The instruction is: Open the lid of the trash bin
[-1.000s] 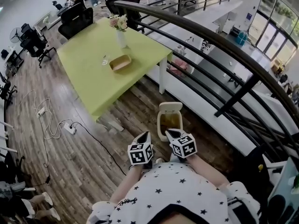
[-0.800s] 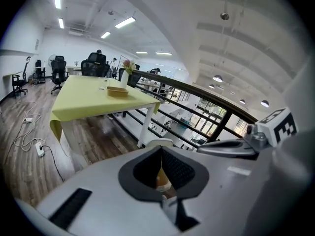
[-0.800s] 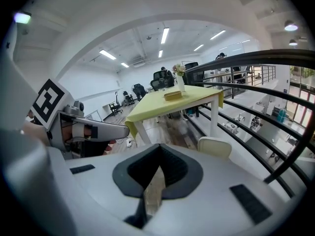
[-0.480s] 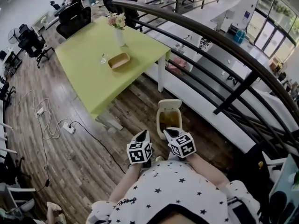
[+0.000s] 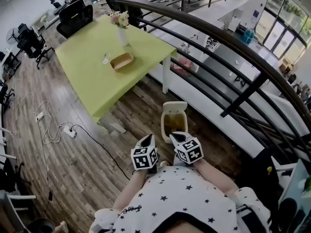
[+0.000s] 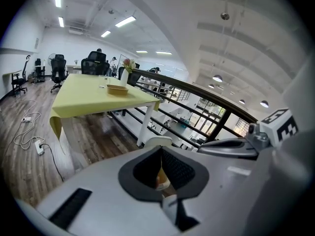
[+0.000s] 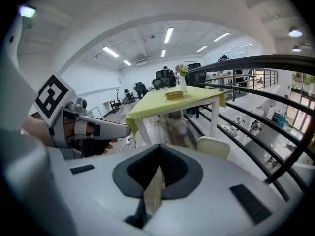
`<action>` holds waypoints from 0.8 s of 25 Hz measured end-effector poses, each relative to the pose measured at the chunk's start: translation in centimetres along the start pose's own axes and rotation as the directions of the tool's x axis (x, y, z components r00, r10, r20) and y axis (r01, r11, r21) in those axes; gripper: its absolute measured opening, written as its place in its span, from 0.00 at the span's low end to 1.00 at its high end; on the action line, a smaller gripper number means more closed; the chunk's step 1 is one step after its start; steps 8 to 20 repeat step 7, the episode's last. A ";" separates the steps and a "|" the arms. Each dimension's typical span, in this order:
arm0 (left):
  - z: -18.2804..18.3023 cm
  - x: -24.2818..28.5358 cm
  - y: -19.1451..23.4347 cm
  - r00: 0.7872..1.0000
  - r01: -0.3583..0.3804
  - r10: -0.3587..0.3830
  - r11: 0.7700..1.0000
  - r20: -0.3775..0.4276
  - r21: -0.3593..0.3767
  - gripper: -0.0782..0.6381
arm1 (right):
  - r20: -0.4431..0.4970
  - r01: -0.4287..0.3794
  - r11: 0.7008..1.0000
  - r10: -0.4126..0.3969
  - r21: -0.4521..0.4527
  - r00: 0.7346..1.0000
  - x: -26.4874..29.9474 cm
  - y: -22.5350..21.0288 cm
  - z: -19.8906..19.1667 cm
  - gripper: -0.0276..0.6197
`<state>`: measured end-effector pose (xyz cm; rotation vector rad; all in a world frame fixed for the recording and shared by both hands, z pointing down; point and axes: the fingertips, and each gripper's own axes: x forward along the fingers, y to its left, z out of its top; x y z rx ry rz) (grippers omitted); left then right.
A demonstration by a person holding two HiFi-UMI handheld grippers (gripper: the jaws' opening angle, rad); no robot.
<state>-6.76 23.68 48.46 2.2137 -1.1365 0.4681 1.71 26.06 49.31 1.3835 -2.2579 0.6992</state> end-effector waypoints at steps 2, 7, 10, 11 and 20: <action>0.0 0.1 -0.1 1.000 0.001 -0.001 1.000 -0.001 0.002 0.13 | 0.001 0.001 1.000 -0.001 0.003 1.000 0.0 -0.2 0.0 0.03; 0.1 0.5 -0.5 1.000 0.003 -0.003 1.000 0.003 0.009 0.13 | 0.004 0.000 1.000 0.000 0.001 1.000 0.0 -0.6 -0.1 0.03; 0.1 0.5 -0.5 1.000 0.003 -0.003 1.000 0.003 0.009 0.13 | 0.004 0.000 1.000 0.000 0.001 1.000 0.0 -0.6 -0.1 0.03; 0.1 0.5 -0.5 1.000 0.003 -0.003 1.000 0.003 0.009 0.13 | 0.004 0.000 1.000 0.000 0.001 1.000 0.0 -0.6 -0.1 0.03; 0.1 0.5 -0.5 1.000 0.003 -0.003 1.000 0.003 0.009 0.13 | 0.004 0.000 1.000 0.000 0.001 1.000 0.0 -0.6 -0.1 0.03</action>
